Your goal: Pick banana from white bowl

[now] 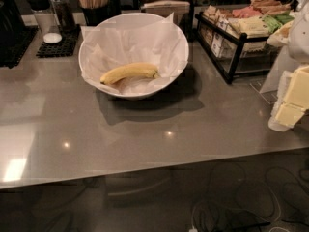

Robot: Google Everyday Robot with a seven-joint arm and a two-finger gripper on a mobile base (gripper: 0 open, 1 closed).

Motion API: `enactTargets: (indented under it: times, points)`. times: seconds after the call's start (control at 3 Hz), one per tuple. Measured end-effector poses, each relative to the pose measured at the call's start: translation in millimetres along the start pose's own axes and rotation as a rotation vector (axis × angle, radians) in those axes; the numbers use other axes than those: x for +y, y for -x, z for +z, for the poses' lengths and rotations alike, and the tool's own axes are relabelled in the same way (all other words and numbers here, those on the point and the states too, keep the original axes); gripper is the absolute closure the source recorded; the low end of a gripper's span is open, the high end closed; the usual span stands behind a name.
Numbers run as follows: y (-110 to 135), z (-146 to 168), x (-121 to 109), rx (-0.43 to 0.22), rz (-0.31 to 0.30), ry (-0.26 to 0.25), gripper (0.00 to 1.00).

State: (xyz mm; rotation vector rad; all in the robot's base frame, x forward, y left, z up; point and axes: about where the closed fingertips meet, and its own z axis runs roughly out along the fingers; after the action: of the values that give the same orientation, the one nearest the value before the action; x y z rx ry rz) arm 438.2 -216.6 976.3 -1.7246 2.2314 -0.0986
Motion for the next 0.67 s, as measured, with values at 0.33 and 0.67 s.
enactTargets:
  times: [0.33, 0.67]
  points:
    - [3.1, 0.6, -1.7, -0.006, -0.004, -0.001, 0.00]
    - [43.0, 8.6, -23.4, -0.113, -0.094, 0.008, 0.00]
